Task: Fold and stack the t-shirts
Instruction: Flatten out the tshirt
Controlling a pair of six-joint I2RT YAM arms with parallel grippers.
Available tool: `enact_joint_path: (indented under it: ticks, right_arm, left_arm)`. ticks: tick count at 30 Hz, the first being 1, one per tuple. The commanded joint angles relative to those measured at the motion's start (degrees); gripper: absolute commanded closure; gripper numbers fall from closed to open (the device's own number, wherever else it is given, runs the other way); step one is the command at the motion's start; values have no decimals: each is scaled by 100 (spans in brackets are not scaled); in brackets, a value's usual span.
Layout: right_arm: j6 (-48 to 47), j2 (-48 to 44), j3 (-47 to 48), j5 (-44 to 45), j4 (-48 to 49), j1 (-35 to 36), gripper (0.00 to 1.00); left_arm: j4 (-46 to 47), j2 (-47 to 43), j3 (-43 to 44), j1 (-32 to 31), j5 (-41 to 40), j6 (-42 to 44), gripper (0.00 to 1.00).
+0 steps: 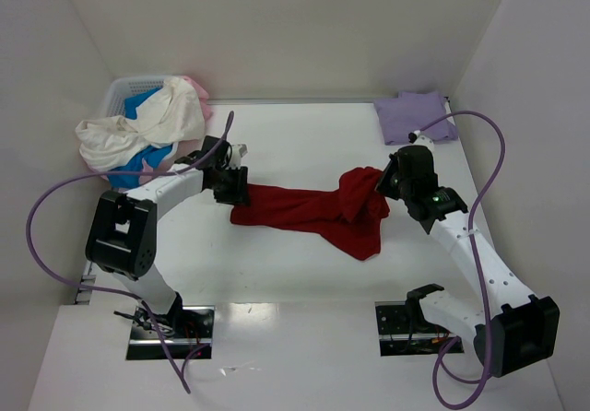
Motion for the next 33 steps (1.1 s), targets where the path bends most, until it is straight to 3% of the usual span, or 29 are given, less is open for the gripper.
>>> enact_joint_path:
  ticks: [1,6,12,15,21,22,24,25,27,28,33]
  right_arm:
    - [49,-161,8,-13,370,-45,98]
    - [49,-161,8,-13,370,-45,98]
    - [49,-161,-45,-13,422,-45,98]
    - [49,-161,-45,-13,422,-45,98]
    - [-4,-55,-45,-13,422,-45,98]
    - [-4,-55,-45,-13,422,-45,98]
    - [-4,-55,-45,40,422,-45,98]
    - [-4,-55,-45,40,422,-45,98]
    - [-4,-55,-45,40,422,-45,98]
    - [-4,-55,-45,40,422,-45,98]
    - [-4,-55,-45,40,422,-45,98]
  left_arm:
    - [-75,132,-23,6,-117,82,68]
    - [-75,11,29,-46,-55,82,99]
    - [-541,-314,152,-117,208,188,100]
    - [-1049,-954,275,-318,874,319,100]
    - [-2235,-1273,170,-819,1473,539,100]
    - [-2333,-1273,100,-916,1474,539,93]
    - [-2265,-1526,-295,-1066,1344,313,40]
    - [-2194,-1615,-296,-1066,1342,198,28]
    - [-2133,-1730,-200,-1066,949,-22,18]
    - [-1915,-1852,-43,-1066,773,-232,3]
    - [-1220,-1722,100,-1066,210,-928,0]
